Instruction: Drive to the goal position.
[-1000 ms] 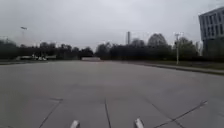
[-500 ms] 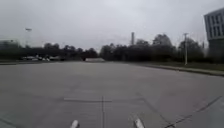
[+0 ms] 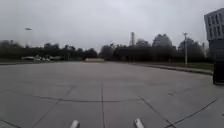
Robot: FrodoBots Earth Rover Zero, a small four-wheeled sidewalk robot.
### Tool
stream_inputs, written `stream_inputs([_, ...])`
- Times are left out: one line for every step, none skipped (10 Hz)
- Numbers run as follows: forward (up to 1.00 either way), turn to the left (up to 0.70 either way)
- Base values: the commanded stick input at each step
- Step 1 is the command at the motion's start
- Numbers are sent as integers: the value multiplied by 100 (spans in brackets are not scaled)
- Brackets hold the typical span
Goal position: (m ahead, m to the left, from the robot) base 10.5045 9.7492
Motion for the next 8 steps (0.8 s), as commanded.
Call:
stream_inputs([100, 0])
stream_inputs([100, 0])
stream_inputs([100, 0])
stream_inputs([100, 0])
stream_inputs([100, 0])
stream_inputs([100, 0])
stream_inputs([100, 13])
stream_inputs([100, 38])
